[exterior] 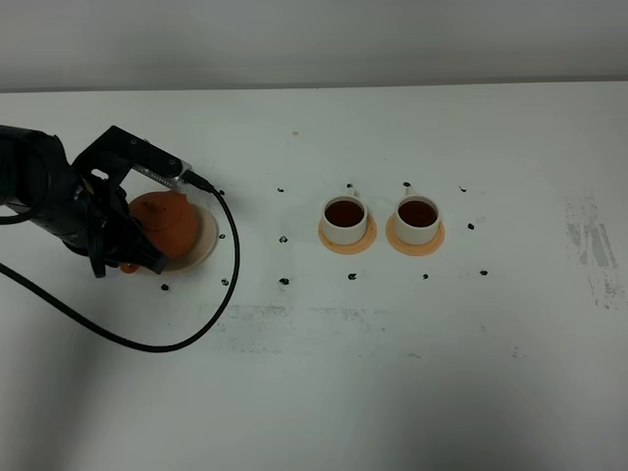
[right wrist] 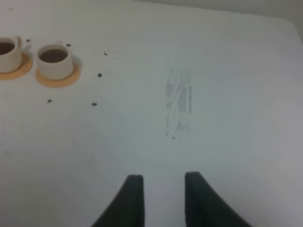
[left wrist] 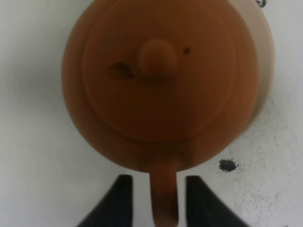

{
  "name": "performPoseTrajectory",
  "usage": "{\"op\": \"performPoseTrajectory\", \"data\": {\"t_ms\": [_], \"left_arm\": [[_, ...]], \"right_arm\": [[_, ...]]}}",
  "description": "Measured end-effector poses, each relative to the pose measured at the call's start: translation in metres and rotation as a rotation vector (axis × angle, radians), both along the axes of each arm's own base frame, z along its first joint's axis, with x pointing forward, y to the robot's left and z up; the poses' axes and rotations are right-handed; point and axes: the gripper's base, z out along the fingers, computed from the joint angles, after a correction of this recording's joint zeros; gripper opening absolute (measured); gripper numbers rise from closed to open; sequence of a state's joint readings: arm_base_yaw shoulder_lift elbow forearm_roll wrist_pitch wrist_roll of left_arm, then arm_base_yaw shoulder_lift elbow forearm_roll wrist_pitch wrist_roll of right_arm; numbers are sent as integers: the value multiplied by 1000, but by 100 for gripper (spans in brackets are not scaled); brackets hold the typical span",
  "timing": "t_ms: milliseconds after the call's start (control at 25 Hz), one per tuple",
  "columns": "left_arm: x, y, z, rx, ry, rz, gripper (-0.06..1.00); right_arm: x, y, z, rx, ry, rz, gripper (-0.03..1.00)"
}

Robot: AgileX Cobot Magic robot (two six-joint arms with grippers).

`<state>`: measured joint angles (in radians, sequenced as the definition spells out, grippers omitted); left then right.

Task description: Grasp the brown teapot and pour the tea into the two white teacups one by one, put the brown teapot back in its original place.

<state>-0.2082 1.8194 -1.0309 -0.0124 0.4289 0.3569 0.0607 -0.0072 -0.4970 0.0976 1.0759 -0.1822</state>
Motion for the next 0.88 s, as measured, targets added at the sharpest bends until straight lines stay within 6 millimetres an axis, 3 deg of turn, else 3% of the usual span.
{"op": "performPoseTrajectory", "data": {"t_ms": [240, 400, 640, 880], "left_arm": [[-4, 0, 13, -6, -15, 1, 43], [-15, 2, 49, -22, -79, 1, 44], [-52, 10, 120, -52, -209, 0, 44], [-81, 16, 165, -79, -361, -4, 44]], "right_arm": [[0, 0, 0, 0, 0, 0, 23], [0, 0, 0, 0, 0, 0, 23], [0, 0, 0, 0, 0, 0, 23], [0, 0, 0, 0, 0, 0, 23]]}}
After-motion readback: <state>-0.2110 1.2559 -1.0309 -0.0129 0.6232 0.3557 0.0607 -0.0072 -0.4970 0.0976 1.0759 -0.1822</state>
